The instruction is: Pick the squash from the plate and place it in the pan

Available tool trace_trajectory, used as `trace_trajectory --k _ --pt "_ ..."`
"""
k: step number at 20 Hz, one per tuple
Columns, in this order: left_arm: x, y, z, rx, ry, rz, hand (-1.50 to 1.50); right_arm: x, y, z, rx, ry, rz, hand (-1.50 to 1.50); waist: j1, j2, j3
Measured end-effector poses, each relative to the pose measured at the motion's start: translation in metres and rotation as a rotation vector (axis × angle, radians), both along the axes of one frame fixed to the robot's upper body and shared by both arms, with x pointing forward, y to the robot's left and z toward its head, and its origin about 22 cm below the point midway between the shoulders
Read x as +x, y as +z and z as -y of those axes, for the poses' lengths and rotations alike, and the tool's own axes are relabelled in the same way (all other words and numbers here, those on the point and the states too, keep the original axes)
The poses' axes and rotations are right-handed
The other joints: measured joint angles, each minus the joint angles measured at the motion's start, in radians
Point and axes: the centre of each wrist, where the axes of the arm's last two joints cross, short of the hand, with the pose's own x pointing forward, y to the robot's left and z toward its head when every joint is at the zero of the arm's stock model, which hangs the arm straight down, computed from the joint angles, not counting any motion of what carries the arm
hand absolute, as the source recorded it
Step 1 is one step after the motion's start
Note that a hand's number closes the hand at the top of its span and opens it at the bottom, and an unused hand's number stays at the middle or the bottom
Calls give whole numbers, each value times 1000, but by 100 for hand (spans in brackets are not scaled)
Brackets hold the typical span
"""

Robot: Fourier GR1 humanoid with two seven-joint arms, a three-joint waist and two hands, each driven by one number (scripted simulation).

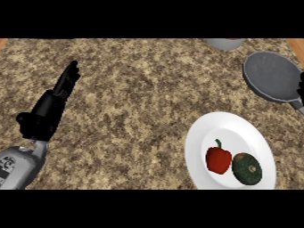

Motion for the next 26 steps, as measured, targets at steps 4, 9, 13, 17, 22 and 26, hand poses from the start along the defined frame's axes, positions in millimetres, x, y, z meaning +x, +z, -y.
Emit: trace_trajectory --k 4,9,13,17,22,26 --pt "-6 -14 1 -91 -5 -86 0 8 18 -28 -88 168 57 150 8 9 14" --pt "-20 -42 19 -236 -42 -264 0 12 46 -43 -475 349 162 -150 19 12 10" --pt "-31 -54 20 -318 -50 -346 0 -7 30 -60 -566 381 339 -150 3 10 18" --pt "-37 -59 23 -347 -54 -379 0 -26 30 -77 -654 476 345 -150 -2 9 20" --pt "-34 -58 24 -354 -54 -392 0 -41 28 -79 -902 571 41 -150 -4 8 16" --pt "-37 -60 27 -359 -66 -400 0 -47 28 -82 -1131 582 -235 -150 13 8 13"
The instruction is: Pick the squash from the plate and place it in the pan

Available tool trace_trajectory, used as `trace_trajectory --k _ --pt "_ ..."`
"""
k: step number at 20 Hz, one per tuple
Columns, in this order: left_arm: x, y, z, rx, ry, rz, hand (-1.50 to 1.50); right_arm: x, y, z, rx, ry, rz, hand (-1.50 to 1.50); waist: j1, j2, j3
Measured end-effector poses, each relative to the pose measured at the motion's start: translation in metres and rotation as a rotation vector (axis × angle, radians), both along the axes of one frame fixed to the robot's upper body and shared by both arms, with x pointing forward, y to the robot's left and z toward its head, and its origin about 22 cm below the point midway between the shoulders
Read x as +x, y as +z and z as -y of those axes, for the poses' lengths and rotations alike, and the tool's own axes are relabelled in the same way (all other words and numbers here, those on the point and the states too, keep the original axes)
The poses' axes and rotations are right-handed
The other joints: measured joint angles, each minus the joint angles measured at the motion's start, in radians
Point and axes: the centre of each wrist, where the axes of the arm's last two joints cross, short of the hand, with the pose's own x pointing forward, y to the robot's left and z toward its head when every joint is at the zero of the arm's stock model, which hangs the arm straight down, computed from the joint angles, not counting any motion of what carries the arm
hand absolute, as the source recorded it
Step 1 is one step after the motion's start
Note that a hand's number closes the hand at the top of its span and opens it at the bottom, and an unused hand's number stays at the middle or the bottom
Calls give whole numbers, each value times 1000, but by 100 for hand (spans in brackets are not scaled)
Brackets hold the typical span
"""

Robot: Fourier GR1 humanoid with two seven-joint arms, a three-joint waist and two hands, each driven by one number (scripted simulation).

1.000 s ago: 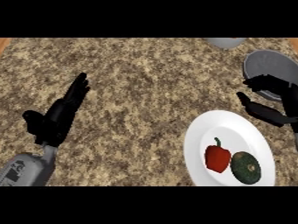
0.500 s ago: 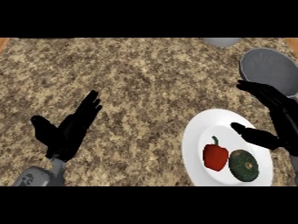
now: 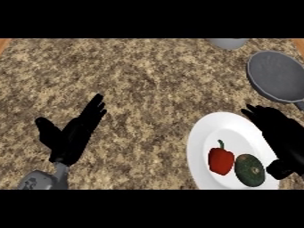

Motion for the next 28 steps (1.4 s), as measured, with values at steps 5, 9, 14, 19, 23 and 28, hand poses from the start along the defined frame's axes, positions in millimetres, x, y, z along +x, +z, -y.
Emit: trace_trajectory --k 5,9,14,19,23,28 --pt "3 4 3 0 -21 9 0 -5 -3 -36 -258 -94 -172 -150 19 4 0" --pt "1 1 1 1 -18 0 0 -14 -12 -73 -384 -129 -312 -150 17 4 2" --pt "0 3 2 -4 -12 2 0 -18 -26 -114 -394 -123 -393 -150 8 4 5" --pt "4 3 -4 -2 2 4 0 -20 -39 -141 -393 -143 -416 -150 -4 4 7" --pt "3 1 -6 -4 5 4 0 -20 -47 -149 -442 -160 -411 -150 -8 3 8" --pt "-1 -1 -5 -7 10 -2 0 -18 -50 -141 -550 -180 -376 -150 -13 2 9"
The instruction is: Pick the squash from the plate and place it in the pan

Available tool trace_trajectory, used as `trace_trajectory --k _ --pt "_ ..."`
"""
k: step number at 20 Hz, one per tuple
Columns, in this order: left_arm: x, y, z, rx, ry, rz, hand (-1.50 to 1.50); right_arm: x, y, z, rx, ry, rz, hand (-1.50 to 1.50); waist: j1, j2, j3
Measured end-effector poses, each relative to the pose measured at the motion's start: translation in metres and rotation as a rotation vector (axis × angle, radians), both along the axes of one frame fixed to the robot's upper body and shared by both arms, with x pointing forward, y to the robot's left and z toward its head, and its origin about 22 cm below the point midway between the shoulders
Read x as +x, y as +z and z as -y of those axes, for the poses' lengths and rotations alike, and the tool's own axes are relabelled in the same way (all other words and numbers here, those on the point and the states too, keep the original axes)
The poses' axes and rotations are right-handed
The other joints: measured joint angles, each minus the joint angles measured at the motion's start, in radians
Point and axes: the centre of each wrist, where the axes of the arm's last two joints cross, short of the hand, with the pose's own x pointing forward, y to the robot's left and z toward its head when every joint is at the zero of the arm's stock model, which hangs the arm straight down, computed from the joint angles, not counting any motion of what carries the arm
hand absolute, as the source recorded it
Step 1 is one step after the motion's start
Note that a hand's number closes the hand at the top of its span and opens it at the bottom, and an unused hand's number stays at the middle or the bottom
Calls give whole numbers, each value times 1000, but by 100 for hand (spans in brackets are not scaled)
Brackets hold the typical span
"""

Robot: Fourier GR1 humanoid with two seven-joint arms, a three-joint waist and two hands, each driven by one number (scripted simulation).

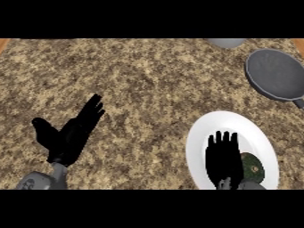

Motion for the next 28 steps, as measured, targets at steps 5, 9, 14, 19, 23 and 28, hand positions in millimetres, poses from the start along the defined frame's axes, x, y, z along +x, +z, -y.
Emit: trace_trajectory --k 5,9,14,19,23,28 --pt "0 4 1 0 1 7 0 0 4 4 -41 -8 10 -150 -2 0 1" --pt "2 1 -1 2 -2 7 0 -2 7 9 -59 -18 9 -150 -3 1 1" --pt "-1 7 1 2 -4 12 0 -4 -1 18 -124 -46 15 150 1 1 1" --pt "-3 5 -1 2 4 15 0 -3 0 28 -181 -12 28 150 3 1 1" --pt "2 6 4 1 -1 9 0 2 -9 36 -231 42 53 150 5 2 0" --pt "-5 0 0 -1 0 6 0 6 -13 42 -259 107 85 150 6 1 0"
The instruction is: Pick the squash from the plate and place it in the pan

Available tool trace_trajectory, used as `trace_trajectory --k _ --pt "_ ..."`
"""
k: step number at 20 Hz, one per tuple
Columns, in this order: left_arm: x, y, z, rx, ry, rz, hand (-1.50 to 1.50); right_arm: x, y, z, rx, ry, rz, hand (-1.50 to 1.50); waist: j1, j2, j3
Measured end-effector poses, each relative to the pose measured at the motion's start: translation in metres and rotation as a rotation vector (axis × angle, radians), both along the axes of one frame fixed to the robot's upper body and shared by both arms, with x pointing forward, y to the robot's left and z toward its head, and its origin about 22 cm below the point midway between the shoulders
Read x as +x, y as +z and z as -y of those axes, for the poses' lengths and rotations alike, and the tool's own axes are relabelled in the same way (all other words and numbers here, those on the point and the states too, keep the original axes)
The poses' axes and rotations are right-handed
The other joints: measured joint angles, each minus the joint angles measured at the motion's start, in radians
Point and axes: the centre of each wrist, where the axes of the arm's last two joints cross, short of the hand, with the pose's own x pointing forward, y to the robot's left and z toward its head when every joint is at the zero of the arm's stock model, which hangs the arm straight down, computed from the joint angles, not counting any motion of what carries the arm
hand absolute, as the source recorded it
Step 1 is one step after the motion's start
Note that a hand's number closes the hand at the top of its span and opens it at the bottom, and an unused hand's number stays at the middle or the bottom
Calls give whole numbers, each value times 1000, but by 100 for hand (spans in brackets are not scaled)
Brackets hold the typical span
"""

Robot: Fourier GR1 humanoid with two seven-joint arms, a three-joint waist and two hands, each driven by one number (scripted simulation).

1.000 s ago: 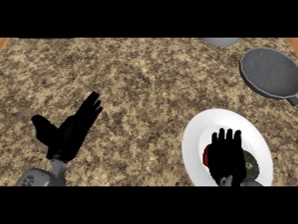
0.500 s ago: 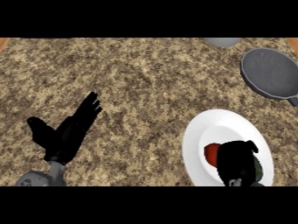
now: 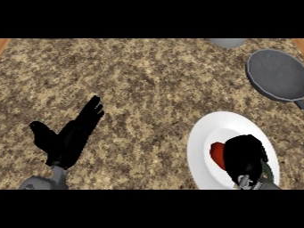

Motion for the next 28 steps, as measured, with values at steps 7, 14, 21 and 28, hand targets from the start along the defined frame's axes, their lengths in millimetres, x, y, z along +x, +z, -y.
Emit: trace_trajectory --k 7,14,21,28 --pt "2 4 -1 7 -6 12 0 43 35 -38 470 -211 257 150 3 8 6" --pt "4 4 0 0 -27 13 0 77 88 -69 751 -285 702 150 19 8 4" --pt "4 4 6 -4 -20 14 0 93 121 -72 1028 -308 1034 150 19 8 3" --pt "3 4 5 1 -14 8 0 121 109 -32 1219 -399 1182 150 10 7 3"
